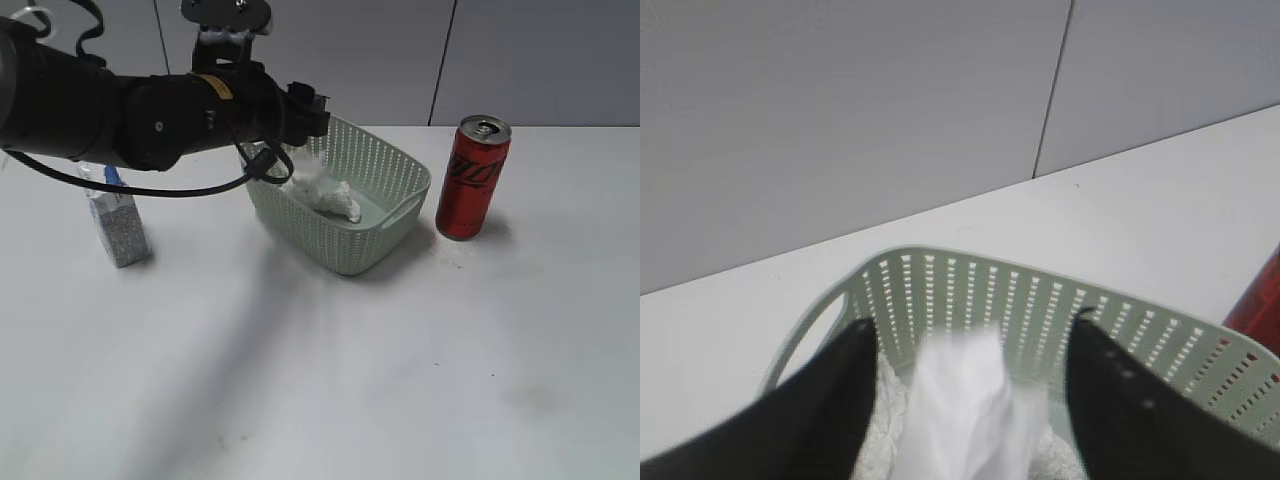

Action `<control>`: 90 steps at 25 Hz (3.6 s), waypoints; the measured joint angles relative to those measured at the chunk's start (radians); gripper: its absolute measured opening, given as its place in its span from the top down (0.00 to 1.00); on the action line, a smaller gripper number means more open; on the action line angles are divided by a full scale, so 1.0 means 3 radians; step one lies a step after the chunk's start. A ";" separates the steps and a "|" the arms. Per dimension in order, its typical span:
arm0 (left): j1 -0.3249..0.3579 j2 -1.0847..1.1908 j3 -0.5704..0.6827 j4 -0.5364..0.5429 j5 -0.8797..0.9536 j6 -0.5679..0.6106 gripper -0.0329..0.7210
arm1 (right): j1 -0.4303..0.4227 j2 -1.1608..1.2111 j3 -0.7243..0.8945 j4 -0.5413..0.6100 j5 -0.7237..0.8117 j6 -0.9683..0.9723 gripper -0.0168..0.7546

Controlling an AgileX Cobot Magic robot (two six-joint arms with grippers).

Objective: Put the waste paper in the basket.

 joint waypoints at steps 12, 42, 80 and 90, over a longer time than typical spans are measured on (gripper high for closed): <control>0.0041 -0.0285 -0.0133 0.0009 0.0708 0.0000 0.04 | 0.0000 0.0000 0.0000 0.0000 0.0000 0.0000 0.24; 0.1594 -0.1256 -0.1048 0.0470 0.5035 -0.0211 0.17 | 0.0000 0.0000 0.0000 0.0000 0.0000 0.0000 0.24; 0.1594 -0.5348 0.2159 0.0744 0.4450 -0.0560 0.17 | 0.0000 0.0000 0.0000 0.0069 0.0000 0.0038 0.24; 0.1594 -0.6048 0.2162 0.0751 0.4430 -0.0610 0.17 | 0.0000 0.0000 0.0000 0.0075 0.0000 0.0038 0.24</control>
